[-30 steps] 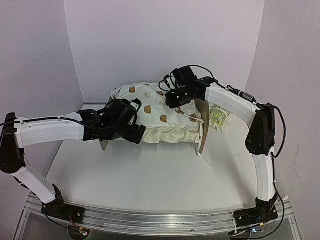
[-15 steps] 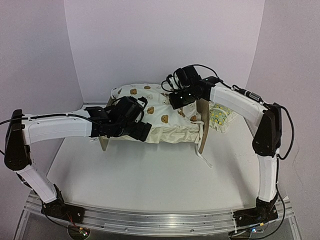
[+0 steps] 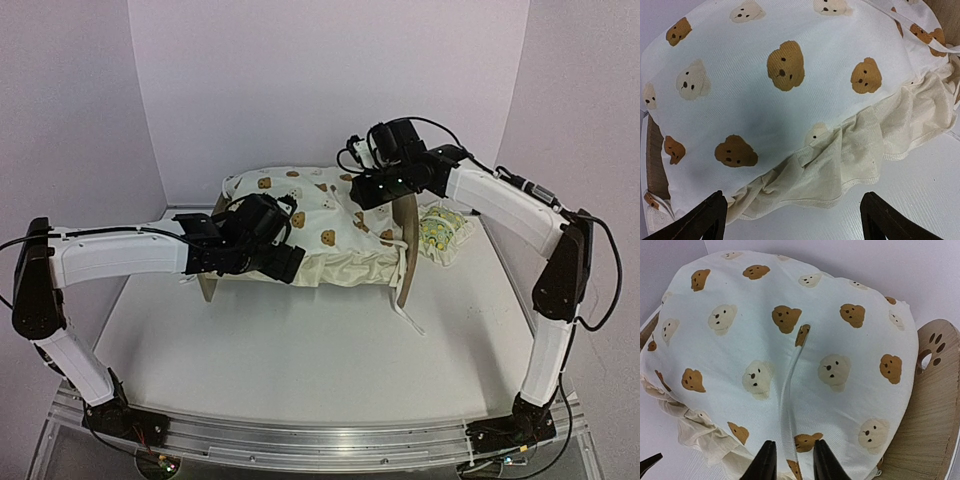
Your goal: Set up the pet bed
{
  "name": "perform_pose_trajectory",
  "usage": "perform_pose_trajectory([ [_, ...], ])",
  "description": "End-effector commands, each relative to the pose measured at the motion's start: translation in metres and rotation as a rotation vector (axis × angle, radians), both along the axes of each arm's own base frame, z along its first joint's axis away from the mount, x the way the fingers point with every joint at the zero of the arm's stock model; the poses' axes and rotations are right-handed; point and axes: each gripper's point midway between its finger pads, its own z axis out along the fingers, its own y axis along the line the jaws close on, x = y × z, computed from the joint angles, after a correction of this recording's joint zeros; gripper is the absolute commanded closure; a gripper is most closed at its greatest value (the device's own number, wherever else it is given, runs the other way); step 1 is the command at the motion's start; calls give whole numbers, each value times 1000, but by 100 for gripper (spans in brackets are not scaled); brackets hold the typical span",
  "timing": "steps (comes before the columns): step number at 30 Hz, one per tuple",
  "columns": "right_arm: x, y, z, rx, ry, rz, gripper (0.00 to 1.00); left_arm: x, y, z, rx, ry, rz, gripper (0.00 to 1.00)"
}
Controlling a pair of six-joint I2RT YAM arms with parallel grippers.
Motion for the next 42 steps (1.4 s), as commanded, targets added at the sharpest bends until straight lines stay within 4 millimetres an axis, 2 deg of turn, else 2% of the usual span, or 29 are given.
perform_pose_trajectory([
  [1,1,2,-5,-1,5,3,67,3,-2,19,-48,-21,11,6],
  [8,6,4,-31,-37,40,-5,65,-3,4,14,-51,-5,14,6],
  [16,2,5,-55,-54,94,1,64,-5,7,13,-57,-2,16,6],
  [21,2,3,-59,-63,96,-5,76,-6,6,12,-58,1,11,6],
  [26,2,-1,-51,-66,77,-16,88,-5,4,11,-58,3,10,6],
  [34,-1,-14,-27,-81,15,-37,94,0,-8,16,-63,-2,-13,6],
  [38,6,-32,-7,-119,-64,-119,95,11,-26,25,-56,-18,-39,6],
  [42,23,-66,25,-171,-194,-318,97,25,-55,34,-50,-41,-96,3],
])
